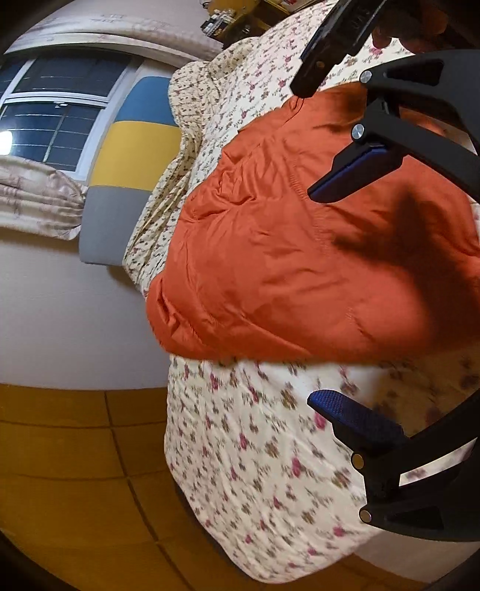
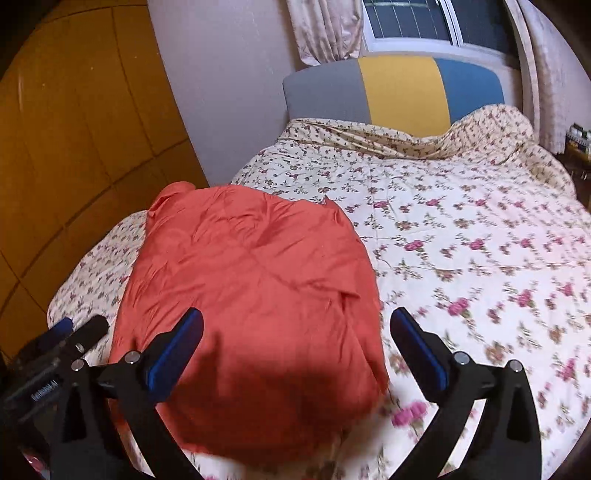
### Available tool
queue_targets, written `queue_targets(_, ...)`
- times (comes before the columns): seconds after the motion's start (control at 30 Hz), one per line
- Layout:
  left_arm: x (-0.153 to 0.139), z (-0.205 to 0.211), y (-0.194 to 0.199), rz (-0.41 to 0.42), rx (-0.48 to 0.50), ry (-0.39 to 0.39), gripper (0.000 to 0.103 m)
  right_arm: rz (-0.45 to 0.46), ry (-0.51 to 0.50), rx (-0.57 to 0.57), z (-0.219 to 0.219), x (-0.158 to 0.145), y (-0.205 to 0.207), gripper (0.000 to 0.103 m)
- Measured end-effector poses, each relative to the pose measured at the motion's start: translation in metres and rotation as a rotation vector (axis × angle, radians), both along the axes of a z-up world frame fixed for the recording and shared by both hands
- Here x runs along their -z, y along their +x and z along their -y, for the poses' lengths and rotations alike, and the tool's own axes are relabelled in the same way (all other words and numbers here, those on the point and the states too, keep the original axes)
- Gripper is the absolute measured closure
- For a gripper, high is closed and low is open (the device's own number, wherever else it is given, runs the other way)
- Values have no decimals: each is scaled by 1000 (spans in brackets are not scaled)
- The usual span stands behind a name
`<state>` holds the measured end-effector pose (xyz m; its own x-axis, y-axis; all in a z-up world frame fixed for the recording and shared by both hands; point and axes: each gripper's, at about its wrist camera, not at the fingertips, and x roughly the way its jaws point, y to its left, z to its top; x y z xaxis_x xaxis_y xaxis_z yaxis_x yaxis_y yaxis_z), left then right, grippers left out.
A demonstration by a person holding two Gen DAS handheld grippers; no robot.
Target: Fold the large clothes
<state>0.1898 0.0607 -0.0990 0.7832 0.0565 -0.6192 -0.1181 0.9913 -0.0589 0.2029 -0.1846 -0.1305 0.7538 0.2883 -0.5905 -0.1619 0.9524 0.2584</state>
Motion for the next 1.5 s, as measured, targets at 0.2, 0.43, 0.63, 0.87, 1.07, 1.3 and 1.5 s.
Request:
queue_targets(0.2, -23, 1, -40, 61, -13, 17, 3, 72, -72, -10, -8, -18, -49, 2)
queue_targets(0.43, -35, 9, -75, 69, -12, 81, 3, 62, -55, -14, -3, -29, -76, 2)
queue_targets(0.63, -38, -1, -90, 59, -38, 70, 3, 97, -69, -24, -4, -41, -88, 2)
queue_targets(0.87, -41, 1, -96, 71, -41, 65, 3, 113, -79, -39, -6, -45, -94, 2)
queue_targets(1.07, -40, 4, -97, 75, -26, 74, 3, 111, -73, -35, -4, -44, -94, 2)
queue_targets(1.3, -37, 3, -95, 61, -28, 56, 3, 105, -69, -42, -4, -42, -93, 2)
queue_targets(1.5, -36, 4, -95, 56, -26, 57, 3, 106, -69, -45, -4, -41, -93, 2)
